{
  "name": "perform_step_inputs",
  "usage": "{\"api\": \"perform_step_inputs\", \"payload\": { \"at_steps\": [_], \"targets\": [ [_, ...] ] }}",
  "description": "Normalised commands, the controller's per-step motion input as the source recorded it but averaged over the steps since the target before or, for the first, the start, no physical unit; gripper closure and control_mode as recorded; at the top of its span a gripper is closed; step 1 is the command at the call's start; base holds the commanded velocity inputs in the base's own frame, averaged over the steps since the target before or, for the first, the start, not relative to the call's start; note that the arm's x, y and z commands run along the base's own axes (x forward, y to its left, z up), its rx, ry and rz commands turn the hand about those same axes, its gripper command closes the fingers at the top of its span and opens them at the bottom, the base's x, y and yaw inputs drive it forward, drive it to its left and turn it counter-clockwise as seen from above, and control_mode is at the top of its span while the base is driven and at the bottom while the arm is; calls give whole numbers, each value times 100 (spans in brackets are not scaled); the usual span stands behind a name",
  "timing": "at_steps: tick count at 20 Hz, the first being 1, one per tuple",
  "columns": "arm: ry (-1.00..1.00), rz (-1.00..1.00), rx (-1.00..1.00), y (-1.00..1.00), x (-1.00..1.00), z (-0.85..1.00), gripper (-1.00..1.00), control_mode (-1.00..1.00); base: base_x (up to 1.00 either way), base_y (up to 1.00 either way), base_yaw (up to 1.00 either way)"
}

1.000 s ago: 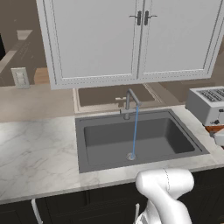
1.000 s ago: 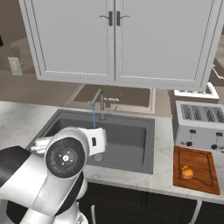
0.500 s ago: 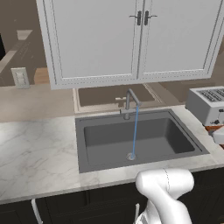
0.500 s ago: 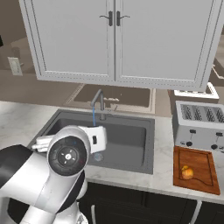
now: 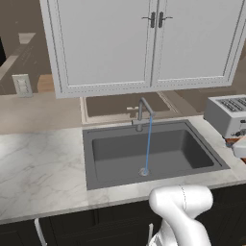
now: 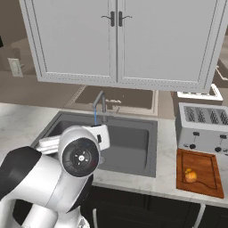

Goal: Pick the peach from the sink and place it on the cutting board to airdry. Then turn off the sink faucet.

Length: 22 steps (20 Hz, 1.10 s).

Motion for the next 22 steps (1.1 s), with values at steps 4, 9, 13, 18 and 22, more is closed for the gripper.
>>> {"api": "perform_step_inputs", "payload": {
  "at_steps": [4, 9, 13, 18, 22],
  "targets": [
    [-1, 5, 0, 12, 18, -1, -100, -100, 0, 0, 0],
    [0, 0, 0, 16, 22, -1, -100, -100, 0, 0, 0],
    [0, -1, 0, 4, 16, -9, -100, -100, 0, 0, 0],
    [0, -5, 0, 0, 9, -10, -100, -100, 0, 0, 0],
    [-1, -3, 0, 0, 11, -10, -100, -100, 0, 0, 0]
  ]
}}
